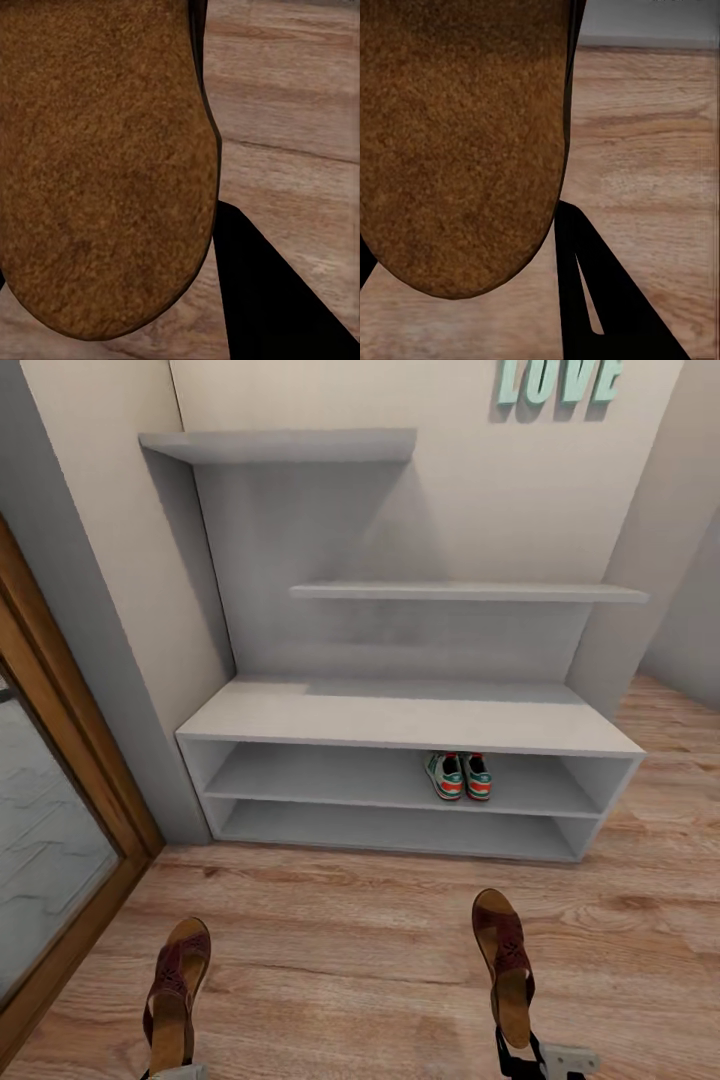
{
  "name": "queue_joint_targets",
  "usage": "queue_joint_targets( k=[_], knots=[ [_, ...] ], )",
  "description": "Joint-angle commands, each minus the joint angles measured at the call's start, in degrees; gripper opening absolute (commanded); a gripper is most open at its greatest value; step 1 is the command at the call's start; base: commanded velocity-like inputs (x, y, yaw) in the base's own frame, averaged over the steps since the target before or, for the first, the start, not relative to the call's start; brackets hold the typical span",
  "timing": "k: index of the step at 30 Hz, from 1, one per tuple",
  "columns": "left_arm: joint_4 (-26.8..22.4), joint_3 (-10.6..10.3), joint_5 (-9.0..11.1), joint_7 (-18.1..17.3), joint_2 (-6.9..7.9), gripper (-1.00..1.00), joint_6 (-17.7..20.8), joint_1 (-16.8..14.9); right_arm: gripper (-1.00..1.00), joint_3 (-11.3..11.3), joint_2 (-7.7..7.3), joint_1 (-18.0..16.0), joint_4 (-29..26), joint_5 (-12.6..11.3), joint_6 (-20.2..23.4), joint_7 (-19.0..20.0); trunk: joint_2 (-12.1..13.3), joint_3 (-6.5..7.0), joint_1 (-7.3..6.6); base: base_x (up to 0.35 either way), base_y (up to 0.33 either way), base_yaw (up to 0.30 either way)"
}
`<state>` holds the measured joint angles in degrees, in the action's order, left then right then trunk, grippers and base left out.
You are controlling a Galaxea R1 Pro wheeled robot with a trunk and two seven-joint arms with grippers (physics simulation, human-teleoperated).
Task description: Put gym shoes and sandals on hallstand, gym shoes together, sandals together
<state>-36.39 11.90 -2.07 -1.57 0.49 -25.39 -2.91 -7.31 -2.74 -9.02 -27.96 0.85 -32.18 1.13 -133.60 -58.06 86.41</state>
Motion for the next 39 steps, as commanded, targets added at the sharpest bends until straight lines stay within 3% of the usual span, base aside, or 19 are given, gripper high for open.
queue_joint_targets(
  k=[1, 7, 11, 15, 18, 23, 28, 32, 39],
  knots=[
    [0.0, 0.2, -0.4, -0.1, -0.03, -1.0, 0.0, -0.1, -1.0, -0.1, -0.02, 0.0, 0.1, -0.1, -0.1, 0.2, 0.0, -0.05, -0.01, 0.0, 0.0, 0.0],
    [-0.7, 0.2, -0.5, -0.2, -0.1, -1.0, 4.2, -1.5, -1.0, -0.2, -0.2, 0.0, 0.3, 0.0, -0.1, 0.2, 0.0, -0.05, -0.01, 0.0, 0.0, 0.0],
    [-0.7, 0.1, -0.6, -0.8, -0.19, -1.0, 11.9, -6.9, -1.0, -0.3, -0.44, 0.0, 0.2, -0.1, -0.2, 0.1, 0.0, -0.05, -0.01, 0.0, 0.0, 0.0],
    [-0.5, -1.0, -0.6, -3.1, -0.22, -1.0, 21.2, -13.1, -1.0, -0.8, -2.45, 0.0, 0.2, -0.3, -0.1, -0.1, 0.0, -0.05, -0.01, 0.0, 0.0, 0.0],
    [-0.5, -2.2, -0.7, -4.3, -0.24, -1.0, 26.9, -17.3, -1.0, -2.9, -4.21, 0.0, 0.2, -1.0, 0.1, -0.2, 0.0, -0.05, -0.01, 0.0, 0.0, 0.0],
    [-0.3, -4.8, -0.9, -4.5, -0.3, -1.0, 35.9, -25.1, -1.0, -10.4, -5.71, 0.0, 0.2, -2.8, 0.4, 0.0, 0.0, -0.05, -0.01, 0.0, 0.0, 0.0],
    [-0.1, -6.4, -1.6, -3.4, -0.44, -1.0, 40.3, -30.1, -1.0, -12.8, -5.91, 0.0, 0.0, -3.0, 0.4, 0.1, 0.0, -0.05, -0.01, 0.0, 0.0, 0.0],
    [-0.5, -7.2, -3.1, 0.6, -0.37, -1.0, 41.8, -33.3, -1.0, -13.2, -5.6, 0.0, -0.1, -3.0, 0.4, 0.2, 0.0, -0.04, -0.01, 0.0, 0.0, -0.04],
    [-1.0, -7.3, -3.4, 1.3, -0.32, -1.0, 42.0, -33.6, -1.0, -13.4, -5.61, 0.0, -0.2, -3.1, 0.4, 0.3, 0.0, 0.11, -0.01, 0.007, 0.0, -0.273]
  ],
)
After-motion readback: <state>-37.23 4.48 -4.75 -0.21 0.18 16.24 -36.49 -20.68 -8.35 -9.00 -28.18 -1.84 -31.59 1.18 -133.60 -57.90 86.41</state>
